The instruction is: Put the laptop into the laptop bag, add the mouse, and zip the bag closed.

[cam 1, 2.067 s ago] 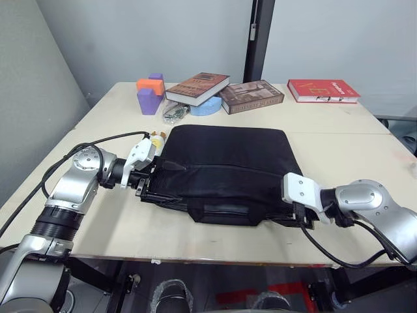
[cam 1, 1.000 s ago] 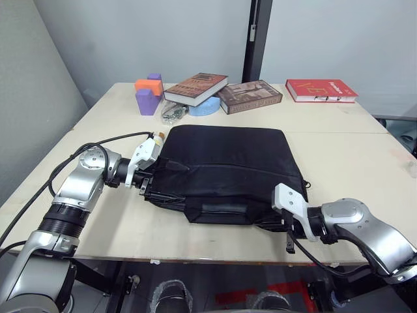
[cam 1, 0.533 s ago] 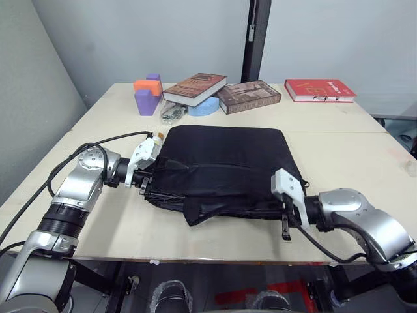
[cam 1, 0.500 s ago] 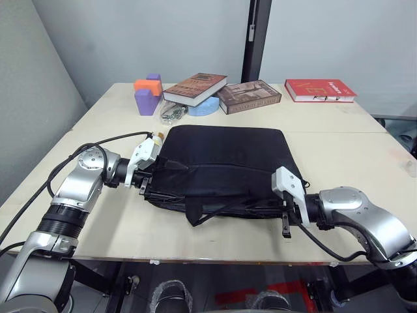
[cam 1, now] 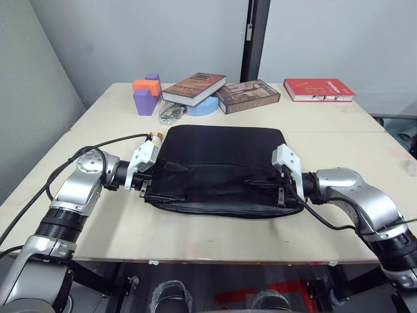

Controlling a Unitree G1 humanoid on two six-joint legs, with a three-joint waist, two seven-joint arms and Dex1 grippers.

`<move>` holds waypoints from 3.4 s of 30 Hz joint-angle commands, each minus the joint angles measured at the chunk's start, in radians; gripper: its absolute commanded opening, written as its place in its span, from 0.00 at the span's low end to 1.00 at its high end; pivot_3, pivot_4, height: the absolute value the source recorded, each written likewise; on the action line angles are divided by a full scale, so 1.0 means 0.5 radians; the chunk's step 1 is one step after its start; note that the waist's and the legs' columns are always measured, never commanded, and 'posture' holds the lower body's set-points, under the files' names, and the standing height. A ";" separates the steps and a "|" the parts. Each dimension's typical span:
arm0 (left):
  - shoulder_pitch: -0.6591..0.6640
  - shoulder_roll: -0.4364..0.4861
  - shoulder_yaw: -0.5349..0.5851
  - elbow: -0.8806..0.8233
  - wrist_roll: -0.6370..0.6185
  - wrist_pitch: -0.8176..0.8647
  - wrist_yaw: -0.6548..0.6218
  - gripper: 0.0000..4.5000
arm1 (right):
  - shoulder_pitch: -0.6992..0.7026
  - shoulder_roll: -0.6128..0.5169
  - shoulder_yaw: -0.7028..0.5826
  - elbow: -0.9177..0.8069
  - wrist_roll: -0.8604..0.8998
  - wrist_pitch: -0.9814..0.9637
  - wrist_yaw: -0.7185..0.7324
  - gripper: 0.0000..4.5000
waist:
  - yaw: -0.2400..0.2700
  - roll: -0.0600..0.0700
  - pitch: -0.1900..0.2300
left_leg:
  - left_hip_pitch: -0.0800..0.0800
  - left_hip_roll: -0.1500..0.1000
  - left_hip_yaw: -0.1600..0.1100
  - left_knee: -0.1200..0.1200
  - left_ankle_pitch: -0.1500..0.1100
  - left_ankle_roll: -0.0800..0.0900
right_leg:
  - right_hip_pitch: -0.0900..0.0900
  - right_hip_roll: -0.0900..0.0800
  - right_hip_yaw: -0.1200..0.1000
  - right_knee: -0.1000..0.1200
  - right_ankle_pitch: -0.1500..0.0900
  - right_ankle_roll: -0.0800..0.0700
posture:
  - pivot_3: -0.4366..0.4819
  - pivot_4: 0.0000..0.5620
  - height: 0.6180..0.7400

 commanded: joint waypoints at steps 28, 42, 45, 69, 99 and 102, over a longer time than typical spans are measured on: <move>-0.030 0.057 0.088 -0.078 -0.021 0.023 0.067 1.00 | -0.627 0.501 0.307 0.864 -0.471 -0.415 0.038 0.01 | 0.003 0.000 0.000 | -0.003 0.000 0.000 -0.003 0.000 -0.002 | -0.003 0.001 -0.002 0.000 -0.003 -0.006 | 0.48 0.27 0.87; -0.039 0.024 0.196 -0.089 -0.141 0.243 0.189 1.00 | -0.575 0.517 0.376 0.988 -0.556 -0.470 0.259 0.01 | -0.005 -0.001 -0.003 | 0.001 0.000 -0.001 -0.004 0.000 -0.003 | 0.001 0.001 -0.002 0.001 -0.004 -0.007 | 0.48 0.27 0.87; -0.094 -0.004 0.247 0.031 -0.154 0.389 0.314 1.00 | -0.585 0.508 0.401 1.027 -0.620 -0.486 0.246 0.01 | -0.005 -0.001 -0.003 | 0.001 0.000 -0.001 -0.004 0.000 -0.003 | 0.001 0.001 -0.003 0.000 -0.004 -0.007 | 0.48 0.27 0.87; -0.726 -0.339 0.457 1.205 0.214 0.779 1.701 1.00 | -0.600 0.527 0.376 1.077 -0.699 -0.541 0.183 0.01 | -0.005 -0.003 -0.005 | 0.004 0.000 -0.007 -0.003 0.001 -0.005 | 0.008 0.001 -0.006 -0.001 -0.004 -0.008 | 0.48 0.27 0.87; -0.377 -0.235 0.866 0.522 -0.232 1.334 1.487 0.01 | -0.558 0.485 0.351 1.058 -0.718 -0.520 0.167 0.00 | -0.007 -0.004 -0.005 | 0.009 0.000 -0.008 -0.029 0.001 -0.010 | 0.014 0.002 -0.013 -0.024 -0.005 -0.009 | 0.48 0.27 0.87; -0.185 -0.203 0.868 0.240 -0.312 1.462 1.460 0.01 | -0.576 0.489 0.330 1.095 -0.716 -0.524 0.158 0.00 | -0.006 -0.004 -0.005 | 0.008 0.000 -0.006 -0.032 0.001 -0.010 | 0.011 0.002 -0.013 -0.023 -0.005 -0.010 | 0.48 0.27 0.87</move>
